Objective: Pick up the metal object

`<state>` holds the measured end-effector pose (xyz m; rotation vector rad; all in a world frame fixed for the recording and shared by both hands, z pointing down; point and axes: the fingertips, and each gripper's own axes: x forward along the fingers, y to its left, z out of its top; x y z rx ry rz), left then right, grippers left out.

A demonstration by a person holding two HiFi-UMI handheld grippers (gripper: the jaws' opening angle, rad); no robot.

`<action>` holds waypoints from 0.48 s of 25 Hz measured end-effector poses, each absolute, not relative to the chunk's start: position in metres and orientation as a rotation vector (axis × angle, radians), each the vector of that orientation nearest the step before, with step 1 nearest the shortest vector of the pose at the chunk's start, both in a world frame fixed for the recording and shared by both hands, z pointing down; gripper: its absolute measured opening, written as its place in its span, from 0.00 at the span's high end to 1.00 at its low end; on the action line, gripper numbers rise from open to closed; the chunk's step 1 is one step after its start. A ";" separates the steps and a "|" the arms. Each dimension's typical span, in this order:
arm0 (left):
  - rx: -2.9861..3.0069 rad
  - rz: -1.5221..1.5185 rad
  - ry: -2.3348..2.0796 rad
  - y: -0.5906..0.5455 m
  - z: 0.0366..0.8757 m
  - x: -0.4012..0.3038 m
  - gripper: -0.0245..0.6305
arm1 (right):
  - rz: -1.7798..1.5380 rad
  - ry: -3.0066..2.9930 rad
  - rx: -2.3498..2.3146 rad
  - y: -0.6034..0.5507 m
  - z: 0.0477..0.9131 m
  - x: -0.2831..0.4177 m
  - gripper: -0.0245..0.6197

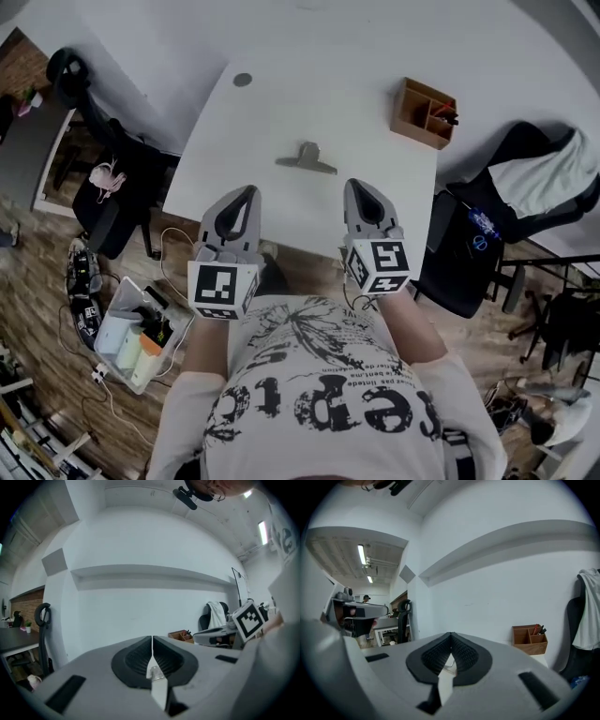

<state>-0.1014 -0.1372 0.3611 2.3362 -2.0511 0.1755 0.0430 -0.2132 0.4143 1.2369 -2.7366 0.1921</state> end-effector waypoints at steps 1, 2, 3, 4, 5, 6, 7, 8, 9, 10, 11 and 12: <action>2.360 0.170 -2.028 -0.151 0.359 -0.108 0.95 | 0.195 -2.721 1.258 -0.223 0.414 0.038 0.98; 2.386 0.167 -2.001 -0.166 0.357 -0.113 0.95 | 0.197 -2.705 1.281 -0.233 0.415 0.033 0.98; 2.411 0.167 -1.970 -0.180 0.356 -0.118 0.95 | 0.202 -2.688 1.308 -0.242 0.415 0.029 0.98; 2.434 0.170 -1.941 -0.194 0.356 -0.123 0.95 | 0.210 -2.672 1.335 -0.252 0.416 0.025 0.98; 2.452 0.172 -1.916 -0.208 0.356 -0.129 0.95 | 0.221 -2.657 1.359 -0.263 0.417 0.020 0.98; 2.466 0.173 -1.898 -0.221 0.357 -0.135 0.95 | 0.234 -2.644 1.378 -0.275 0.419 0.015 0.98; 2.479 0.171 -1.885 -0.234 0.357 -0.142 0.95 | 0.246 -2.632 1.391 -0.285 0.421 0.008 0.98; 2.490 0.168 -1.872 -0.245 0.358 -0.149 0.95 | 0.258 -2.618 1.397 -0.295 0.425 0.001 0.98; 2.503 0.166 -1.852 -0.256 0.360 -0.155 0.95 | 0.272 -2.602 1.401 -0.302 0.429 -0.006 0.98; 2.517 0.165 -1.822 -0.265 0.363 -0.159 0.95 | 0.289 -2.581 1.404 -0.307 0.435 -0.011 0.97; 2.533 0.165 -1.785 -0.273 0.366 -0.161 0.95 | 0.308 -2.556 1.407 -0.310 0.441 -0.014 0.98; 2.549 0.164 -1.750 -0.280 0.369 -0.163 0.95 | 0.329 -2.530 1.408 -0.313 0.447 -0.018 0.98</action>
